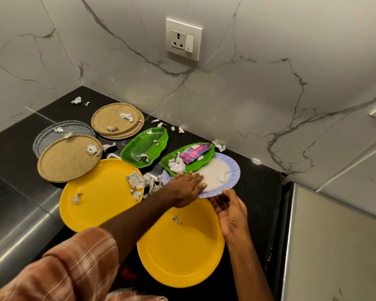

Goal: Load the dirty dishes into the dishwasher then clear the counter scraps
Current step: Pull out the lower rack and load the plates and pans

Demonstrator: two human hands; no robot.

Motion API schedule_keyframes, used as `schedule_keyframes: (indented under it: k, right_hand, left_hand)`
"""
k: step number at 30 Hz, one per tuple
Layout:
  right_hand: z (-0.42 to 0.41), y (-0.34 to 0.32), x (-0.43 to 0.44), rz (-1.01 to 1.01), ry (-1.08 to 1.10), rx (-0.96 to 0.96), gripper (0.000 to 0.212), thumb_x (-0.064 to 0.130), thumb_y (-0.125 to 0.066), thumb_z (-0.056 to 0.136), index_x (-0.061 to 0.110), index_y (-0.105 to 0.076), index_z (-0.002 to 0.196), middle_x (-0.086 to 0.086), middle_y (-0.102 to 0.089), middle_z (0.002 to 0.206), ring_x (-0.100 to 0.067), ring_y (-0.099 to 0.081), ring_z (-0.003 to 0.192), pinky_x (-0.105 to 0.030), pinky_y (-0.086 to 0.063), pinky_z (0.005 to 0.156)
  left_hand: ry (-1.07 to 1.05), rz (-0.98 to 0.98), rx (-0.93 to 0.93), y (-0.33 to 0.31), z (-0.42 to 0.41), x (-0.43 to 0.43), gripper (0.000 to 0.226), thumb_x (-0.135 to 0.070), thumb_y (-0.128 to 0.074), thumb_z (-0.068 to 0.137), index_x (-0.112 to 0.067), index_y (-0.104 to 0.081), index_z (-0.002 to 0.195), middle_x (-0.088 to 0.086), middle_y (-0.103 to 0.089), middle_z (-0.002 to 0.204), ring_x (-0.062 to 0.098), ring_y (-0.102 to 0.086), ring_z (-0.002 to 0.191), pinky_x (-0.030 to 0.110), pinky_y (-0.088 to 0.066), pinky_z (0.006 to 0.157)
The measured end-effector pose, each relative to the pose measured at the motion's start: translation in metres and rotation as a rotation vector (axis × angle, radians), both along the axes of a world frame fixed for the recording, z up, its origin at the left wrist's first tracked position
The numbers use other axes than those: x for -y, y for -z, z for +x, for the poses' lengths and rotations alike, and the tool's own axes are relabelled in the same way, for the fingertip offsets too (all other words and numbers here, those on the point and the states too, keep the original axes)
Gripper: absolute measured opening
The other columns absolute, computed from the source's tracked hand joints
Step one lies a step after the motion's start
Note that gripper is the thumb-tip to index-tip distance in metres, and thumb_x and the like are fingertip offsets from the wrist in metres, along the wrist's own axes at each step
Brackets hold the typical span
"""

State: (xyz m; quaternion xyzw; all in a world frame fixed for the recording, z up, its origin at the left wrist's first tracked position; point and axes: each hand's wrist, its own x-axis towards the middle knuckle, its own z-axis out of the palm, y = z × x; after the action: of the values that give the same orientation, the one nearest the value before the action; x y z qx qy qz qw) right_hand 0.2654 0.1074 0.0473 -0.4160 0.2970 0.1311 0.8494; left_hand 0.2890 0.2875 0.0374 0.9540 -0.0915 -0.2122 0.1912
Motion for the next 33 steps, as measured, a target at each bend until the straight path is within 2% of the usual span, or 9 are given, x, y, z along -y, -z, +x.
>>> schedule_keyframes:
  k: [8, 13, 18, 20, 22, 25, 28, 30, 33]
  right_hand:
    - [-0.016, 0.004, 0.034, -0.022, -0.007, 0.008, 0.013, 0.006, -0.063, 0.092, 0.004, -0.065, 0.105, -0.011, -0.066, 0.085, -0.02, -0.065, 0.072, -0.033, -0.06, 0.059]
    - [-0.019, 0.004, 0.041, -0.165, -0.074, 0.085, 0.021, 0.018, -0.065, 0.1, 0.016, -0.07, 0.12, -0.009, -0.079, 0.107, -0.023, -0.075, 0.093, -0.038, -0.062, 0.074]
    - [-0.029, 0.007, 0.053, -0.205, 0.014, 0.108, 0.025, 0.015, -0.061, 0.101, 0.014, -0.07, 0.124, -0.009, -0.078, 0.114, -0.028, -0.074, 0.105, -0.041, -0.06, 0.084]
    - [-0.034, 0.012, 0.059, -0.173, 0.05, 0.099, 0.028, 0.016, -0.06, 0.101, 0.013, -0.069, 0.127, -0.011, -0.076, 0.118, -0.031, -0.072, 0.109, -0.045, -0.057, 0.091]
    - [-0.039, 0.015, 0.063, -0.129, 0.078, 0.086, 0.03, 0.017, -0.059, 0.101, 0.011, -0.068, 0.129, -0.014, -0.074, 0.122, -0.034, -0.07, 0.112, -0.048, -0.055, 0.096]
    - [-0.045, 0.014, 0.064, -0.098, 0.095, 0.069, 0.034, 0.02, -0.058, 0.1, 0.008, -0.067, 0.131, -0.016, -0.073, 0.124, -0.036, -0.069, 0.113, -0.051, -0.053, 0.102]
    - [-0.049, 0.006, 0.062, -0.122, 0.04, 0.1, 0.032, 0.021, -0.057, 0.102, 0.009, -0.068, 0.129, -0.014, -0.074, 0.122, -0.032, -0.07, 0.114, -0.049, -0.054, 0.1]
    - [-0.049, 0.004, 0.058, -0.394, -0.062, 0.143, 0.025, 0.021, -0.057, 0.104, 0.016, -0.068, 0.126, -0.01, -0.073, 0.125, -0.025, -0.071, 0.113, -0.043, -0.057, 0.095]
    - [-0.051, 0.006, 0.047, -1.191, -0.163, 0.339, 0.046, 0.022, -0.065, 0.1, 0.023, -0.052, 0.143, -0.001, -0.049, 0.148, -0.016, -0.052, 0.132, -0.038, -0.05, 0.106]
  left_hand:
    - [-0.045, 0.163, -0.095, 0.018, 0.018, -0.025, 0.071, -0.06, -0.011, 0.104, -0.018, -0.011, 0.162, 0.003, -0.008, 0.17, 0.022, -0.004, 0.156, 0.042, -0.003, 0.126]
    - [-0.083, 0.276, -0.085, 0.037, 0.019, -0.043, 0.071, -0.062, -0.01, 0.103, -0.023, -0.009, 0.162, 0.004, 0.004, 0.17, 0.026, 0.008, 0.156, 0.049, 0.006, 0.125]
    - [-0.318, 0.311, 0.069, 0.039, 0.019, -0.058, 0.077, -0.069, -0.019, 0.1, -0.023, -0.015, 0.161, 0.004, 0.02, 0.167, 0.03, 0.022, 0.153, 0.054, 0.013, 0.12]
    - [-0.37, 0.161, 0.219, 0.028, 0.018, -0.055, 0.076, -0.068, -0.026, 0.1, -0.022, -0.024, 0.159, 0.006, 0.007, 0.17, 0.03, 0.009, 0.156, 0.051, 0.0, 0.123]
    - [-0.447, -0.092, 0.217, 0.015, 0.014, -0.051, 0.075, -0.066, -0.037, 0.099, -0.017, -0.035, 0.156, 0.012, -0.024, 0.166, 0.032, -0.024, 0.151, 0.047, -0.023, 0.122]
    - [-0.697, -0.677, -0.12, -0.005, -0.011, -0.041, 0.075, -0.076, -0.052, 0.085, -0.022, -0.057, 0.138, 0.01, -0.066, 0.133, 0.028, -0.067, 0.115, 0.047, -0.053, 0.099]
    - [-0.911, -1.13, -0.373, -0.007, -0.039, -0.035, 0.052, -0.052, -0.065, 0.09, -0.014, -0.064, 0.125, 0.011, -0.075, 0.113, 0.032, -0.074, 0.1, 0.047, -0.059, 0.087]
    - [-0.981, -1.236, -0.313, -0.005, -0.053, -0.035, 0.046, -0.044, -0.065, 0.094, -0.012, -0.065, 0.127, 0.013, -0.075, 0.112, 0.035, -0.073, 0.101, 0.051, -0.058, 0.089]
    - [-1.023, -1.271, -0.188, -0.01, -0.067, -0.038, 0.04, -0.041, -0.063, 0.097, -0.013, -0.067, 0.123, 0.011, -0.076, 0.109, 0.033, -0.074, 0.097, 0.051, -0.06, 0.086]
